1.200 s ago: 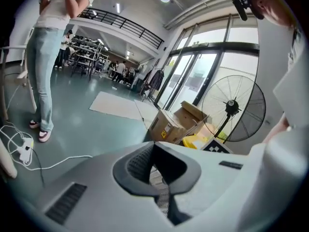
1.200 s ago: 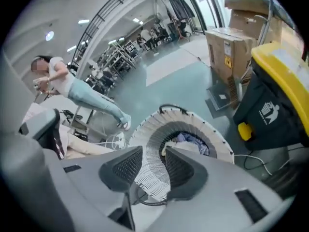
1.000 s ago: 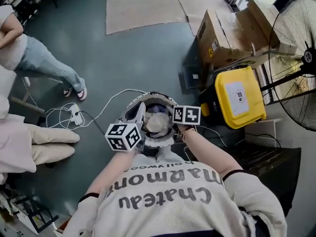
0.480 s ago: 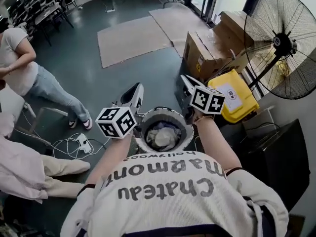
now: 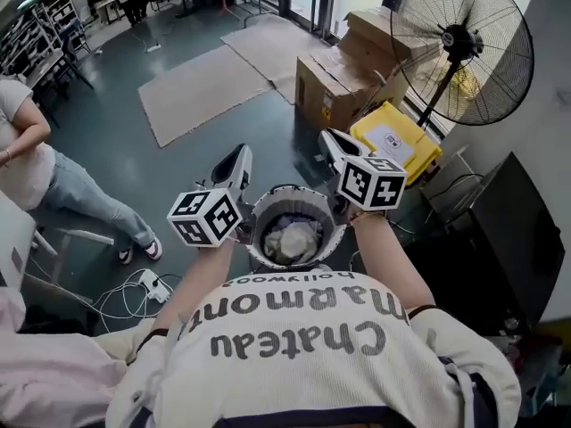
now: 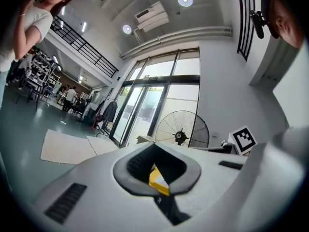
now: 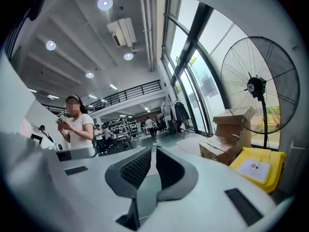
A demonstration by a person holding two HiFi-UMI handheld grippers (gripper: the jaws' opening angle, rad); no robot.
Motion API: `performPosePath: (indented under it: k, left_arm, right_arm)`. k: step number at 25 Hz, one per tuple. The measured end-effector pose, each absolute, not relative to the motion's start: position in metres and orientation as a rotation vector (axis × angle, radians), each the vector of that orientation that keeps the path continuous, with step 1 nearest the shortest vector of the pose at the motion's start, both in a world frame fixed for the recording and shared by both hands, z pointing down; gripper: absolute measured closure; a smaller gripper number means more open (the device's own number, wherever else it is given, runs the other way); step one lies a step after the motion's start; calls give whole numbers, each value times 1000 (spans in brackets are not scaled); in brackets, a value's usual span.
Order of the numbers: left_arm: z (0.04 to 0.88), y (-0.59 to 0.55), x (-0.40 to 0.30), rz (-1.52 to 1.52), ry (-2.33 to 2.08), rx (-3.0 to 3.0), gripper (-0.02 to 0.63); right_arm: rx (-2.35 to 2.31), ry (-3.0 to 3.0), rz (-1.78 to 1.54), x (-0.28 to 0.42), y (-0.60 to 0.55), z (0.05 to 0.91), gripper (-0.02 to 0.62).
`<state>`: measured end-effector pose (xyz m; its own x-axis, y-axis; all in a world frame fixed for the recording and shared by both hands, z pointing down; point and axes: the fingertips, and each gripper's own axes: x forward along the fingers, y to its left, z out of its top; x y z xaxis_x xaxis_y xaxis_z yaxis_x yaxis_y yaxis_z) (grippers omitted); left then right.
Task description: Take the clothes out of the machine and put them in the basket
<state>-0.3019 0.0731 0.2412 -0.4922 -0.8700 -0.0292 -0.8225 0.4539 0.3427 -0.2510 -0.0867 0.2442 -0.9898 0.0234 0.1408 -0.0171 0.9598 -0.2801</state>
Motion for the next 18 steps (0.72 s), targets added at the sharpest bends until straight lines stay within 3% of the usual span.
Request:
performPosePath:
  k: [18]
  left_arm:
    - [244, 25, -251, -445, -2429, 1595, 598]
  right_arm:
    - [172, -2907, 443, -184, -132, 244, 541]
